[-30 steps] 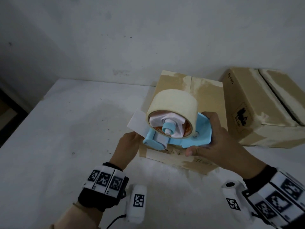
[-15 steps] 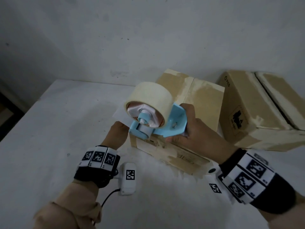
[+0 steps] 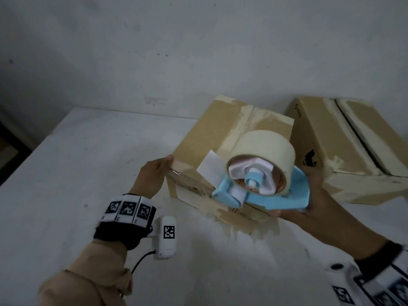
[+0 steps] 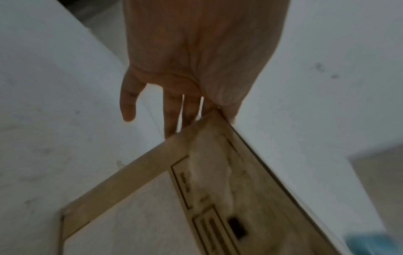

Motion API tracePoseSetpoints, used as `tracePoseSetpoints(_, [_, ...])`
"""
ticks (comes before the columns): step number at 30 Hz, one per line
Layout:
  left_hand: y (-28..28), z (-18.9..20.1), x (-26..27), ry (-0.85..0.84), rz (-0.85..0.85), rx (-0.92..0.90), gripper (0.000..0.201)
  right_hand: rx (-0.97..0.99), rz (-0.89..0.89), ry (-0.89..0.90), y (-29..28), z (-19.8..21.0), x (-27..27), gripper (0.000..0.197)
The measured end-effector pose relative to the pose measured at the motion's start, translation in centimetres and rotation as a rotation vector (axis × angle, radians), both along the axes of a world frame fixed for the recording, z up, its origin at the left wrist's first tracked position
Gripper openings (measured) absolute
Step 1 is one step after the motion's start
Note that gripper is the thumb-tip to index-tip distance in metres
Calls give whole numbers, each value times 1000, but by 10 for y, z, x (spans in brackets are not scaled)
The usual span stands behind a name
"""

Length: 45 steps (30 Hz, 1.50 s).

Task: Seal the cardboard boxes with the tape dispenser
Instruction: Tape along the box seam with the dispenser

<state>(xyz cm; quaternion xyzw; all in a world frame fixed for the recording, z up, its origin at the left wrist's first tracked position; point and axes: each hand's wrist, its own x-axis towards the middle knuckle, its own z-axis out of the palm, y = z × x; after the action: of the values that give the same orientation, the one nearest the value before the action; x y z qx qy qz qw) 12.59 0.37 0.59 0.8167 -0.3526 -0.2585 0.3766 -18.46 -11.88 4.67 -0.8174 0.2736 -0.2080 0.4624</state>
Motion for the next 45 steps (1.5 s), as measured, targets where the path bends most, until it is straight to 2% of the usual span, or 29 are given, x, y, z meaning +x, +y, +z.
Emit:
tracePoseSetpoints(2, [-1,12,-16,-239,50,56,44,-7,30,-16,2,2,3,88])
tracePoseSetpoints(3, [-3,18,-28,-372,31,136,45,-30,32,-27,4,4,5,81])
tracePoseSetpoints(5, [-7,22,-52,-541,-132,328,51,-64,41,-23,10,14,9,68])
tracePoseSetpoints(7, [-8,20,-70,-589,-219,410,57,-95,57,-1,14,23,12,66])
tracePoseSetpoints(11, [-17,17,-62,-663,-173,469,63,-133,71,14,17,28,23,68])
tracePoseSetpoints(14, [-24,17,-49,-663,-186,559,54,-131,70,5,16,29,34,68])
tracePoseSetpoints(17, [-25,20,-46,-663,-182,554,51,-82,81,28,14,29,39,66])
tracePoseSetpoints(20, [-23,21,-47,-643,-135,485,67,-67,39,7,18,28,22,63])
tracePoseSetpoints(23, [-25,21,-49,-592,-114,466,79,9,-26,46,19,20,-21,63])
tracePoseSetpoints(26, [-27,19,-49,-575,-94,455,84,-15,-72,-41,20,11,-54,67])
tracePoseSetpoints(34, [-26,22,-50,-580,-110,454,83,-26,-41,-120,22,4,-65,65])
tracePoseSetpoints(39, [-25,23,-51,-577,-122,477,82,-21,-41,-121,21,-2,-69,77])
tracePoseSetpoints(42, [-26,27,-51,-590,-113,492,82,-28,-57,-114,23,-4,-65,74])
tracePoseSetpoints(45, [-29,31,-71,-647,-138,493,72,-26,-72,-125,25,-3,-61,65])
